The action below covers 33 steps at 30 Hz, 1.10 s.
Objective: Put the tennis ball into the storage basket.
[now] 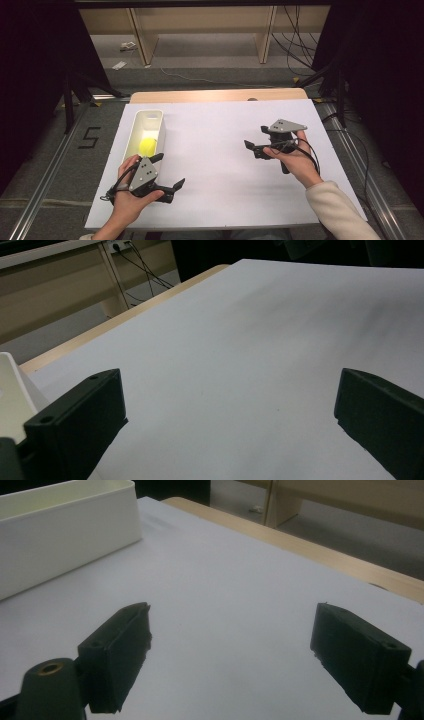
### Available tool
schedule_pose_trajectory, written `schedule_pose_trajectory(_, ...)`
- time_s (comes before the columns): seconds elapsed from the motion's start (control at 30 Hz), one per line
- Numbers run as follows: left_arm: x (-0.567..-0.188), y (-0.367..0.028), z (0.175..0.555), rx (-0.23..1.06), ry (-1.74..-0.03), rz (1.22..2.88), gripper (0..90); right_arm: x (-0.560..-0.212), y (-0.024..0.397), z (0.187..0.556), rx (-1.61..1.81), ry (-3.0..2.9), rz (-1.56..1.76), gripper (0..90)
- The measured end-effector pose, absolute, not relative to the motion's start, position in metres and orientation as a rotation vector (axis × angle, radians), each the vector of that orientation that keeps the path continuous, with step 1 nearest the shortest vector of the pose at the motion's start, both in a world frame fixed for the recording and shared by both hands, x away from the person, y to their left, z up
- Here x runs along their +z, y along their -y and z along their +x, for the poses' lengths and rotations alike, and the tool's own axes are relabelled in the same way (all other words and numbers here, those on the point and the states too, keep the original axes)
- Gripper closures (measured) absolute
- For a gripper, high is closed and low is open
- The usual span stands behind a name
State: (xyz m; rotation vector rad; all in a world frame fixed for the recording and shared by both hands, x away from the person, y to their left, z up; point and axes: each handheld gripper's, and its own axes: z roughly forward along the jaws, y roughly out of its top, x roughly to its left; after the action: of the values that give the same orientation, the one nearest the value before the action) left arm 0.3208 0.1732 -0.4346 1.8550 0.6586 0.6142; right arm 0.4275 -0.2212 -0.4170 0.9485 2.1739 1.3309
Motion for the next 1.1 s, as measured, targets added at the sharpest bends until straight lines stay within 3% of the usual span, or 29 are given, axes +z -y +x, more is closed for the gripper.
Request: schedule_pose_trajectory(1.1,-0.434,-0.174,0.321,0.620,-0.658,1.852,0.0,-0.432,0.277,0.388,1.305,-2.120,1.041,17.0)
